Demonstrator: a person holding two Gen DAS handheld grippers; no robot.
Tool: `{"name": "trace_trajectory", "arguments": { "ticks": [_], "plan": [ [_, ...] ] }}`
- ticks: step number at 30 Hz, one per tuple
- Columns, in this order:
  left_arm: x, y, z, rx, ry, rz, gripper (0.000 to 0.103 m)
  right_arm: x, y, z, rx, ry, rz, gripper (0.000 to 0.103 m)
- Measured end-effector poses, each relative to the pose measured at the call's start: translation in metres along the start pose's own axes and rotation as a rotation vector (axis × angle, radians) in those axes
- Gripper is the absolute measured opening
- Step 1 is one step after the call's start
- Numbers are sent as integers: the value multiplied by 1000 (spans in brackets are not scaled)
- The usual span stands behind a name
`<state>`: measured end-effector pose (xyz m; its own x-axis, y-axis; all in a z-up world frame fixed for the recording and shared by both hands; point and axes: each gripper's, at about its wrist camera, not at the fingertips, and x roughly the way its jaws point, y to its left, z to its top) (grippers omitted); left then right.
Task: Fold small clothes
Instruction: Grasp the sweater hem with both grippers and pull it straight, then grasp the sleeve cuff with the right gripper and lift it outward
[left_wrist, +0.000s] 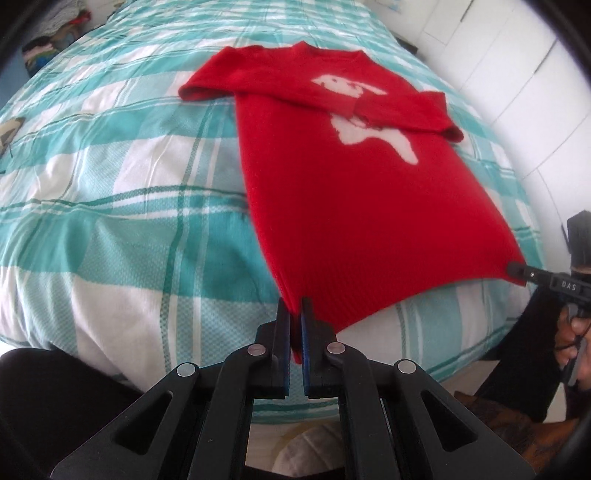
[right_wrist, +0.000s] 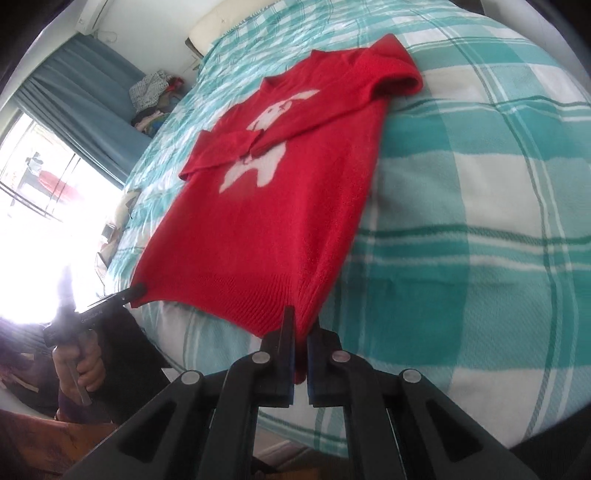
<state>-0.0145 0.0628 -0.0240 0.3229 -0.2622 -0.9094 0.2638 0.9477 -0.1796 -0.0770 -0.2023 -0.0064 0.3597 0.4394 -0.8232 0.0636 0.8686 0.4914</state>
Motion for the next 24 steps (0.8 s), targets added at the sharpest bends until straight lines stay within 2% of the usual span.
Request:
{"name": "trace_trajectory", "arguments": {
  "ticks": [2, 5, 7, 12, 17, 18, 20, 21, 22, 24],
  "plan": [
    [14, -1, 1, 9, 28, 56, 3, 12, -6, -5, 8, 30, -48, 4],
    [28, 8, 3, -26, 58, 67, 3, 29, -17, -6, 32, 50, -103, 4],
    [33, 7, 2, -14, 54, 90, 3, 37, -19, -7, 30, 54, -130, 4],
    [46, 0, -4, -3, 46, 149, 3, 48, -25, -11, 32, 42, -154, 3],
    [40, -5, -5, 10, 16, 183, 7, 46, -20, -14, 12, 12, -174, 3],
    [38, -6, -6, 14, 9, 193, 12, 45, -18, -15, 5, 12, -173, 6],
    [29, -6, -8, 17, -1, 220, 32, 41, -15, -17, -3, 24, -177, 20],
    [24, -7, -10, 13, -1, 233, 60, 37, -14, -17, 0, 32, -171, 33],
    [17, -6, -13, 8, -1, 243, 80, 30, -14, -18, 5, 37, -171, 45],
    [-2, -2, -19, 20, -11, 245, 81, 13, -12, -19, -18, 47, -207, 51]
  ]
}}
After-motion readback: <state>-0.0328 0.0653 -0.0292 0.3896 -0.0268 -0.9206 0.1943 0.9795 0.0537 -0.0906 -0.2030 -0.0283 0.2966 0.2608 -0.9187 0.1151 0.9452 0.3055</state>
